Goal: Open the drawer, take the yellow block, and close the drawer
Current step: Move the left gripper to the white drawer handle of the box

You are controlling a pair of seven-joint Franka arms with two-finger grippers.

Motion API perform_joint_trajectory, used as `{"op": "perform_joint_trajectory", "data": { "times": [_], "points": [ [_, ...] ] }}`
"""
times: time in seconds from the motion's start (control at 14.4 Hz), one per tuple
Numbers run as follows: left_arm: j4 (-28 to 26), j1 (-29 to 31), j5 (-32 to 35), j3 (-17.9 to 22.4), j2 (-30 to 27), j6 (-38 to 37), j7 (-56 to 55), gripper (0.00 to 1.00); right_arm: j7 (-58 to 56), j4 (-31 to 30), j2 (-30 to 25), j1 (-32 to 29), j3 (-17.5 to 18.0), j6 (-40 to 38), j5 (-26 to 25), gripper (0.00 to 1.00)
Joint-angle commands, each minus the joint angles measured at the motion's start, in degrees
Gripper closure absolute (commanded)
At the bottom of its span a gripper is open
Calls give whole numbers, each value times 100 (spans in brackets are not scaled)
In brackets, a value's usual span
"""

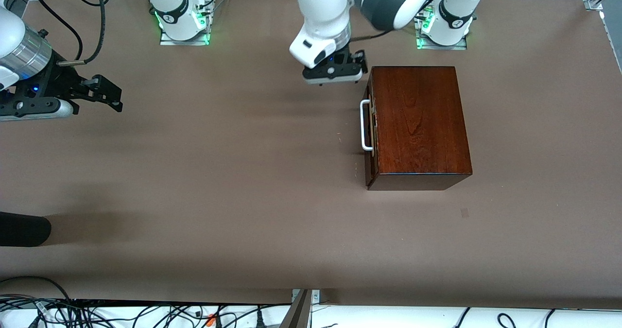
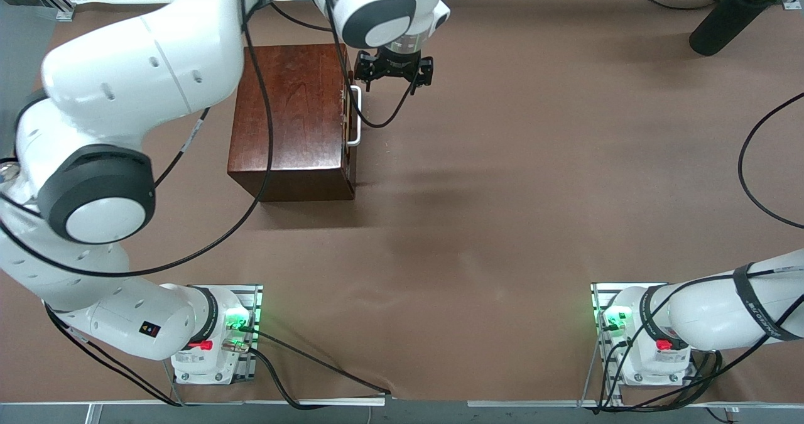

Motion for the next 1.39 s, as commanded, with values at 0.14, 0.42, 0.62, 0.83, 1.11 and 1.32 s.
{"op": "perform_joint_trajectory", "data": {
  "times": [0.14,0.42,0.62,0.83,1.11,1.32],
  "points": [
    [-478,78,468,-5,238,557,1,0,23,64,-6,-24,-4,-86,109,0],
    [-1199,157,785,-5,193,910,396,0,23,64,-14,-33,-12,-86,109,0],
    [-1376,298,785,-5,193,998,714,0,23,64,-6,-33,-12,-86,109,0],
    [-1613,377,794,22,237,1288,679,0,31,64,-6,-33,-12,-86,109,0],
    [-1605,421,811,65,395,1350,635,0,23,64,-6,-33,-12,-86,100,0],
    [-1570,412,933,74,553,1429,408,0,23,64,-6,-42,-21,-86,109,0]
  ]
}}
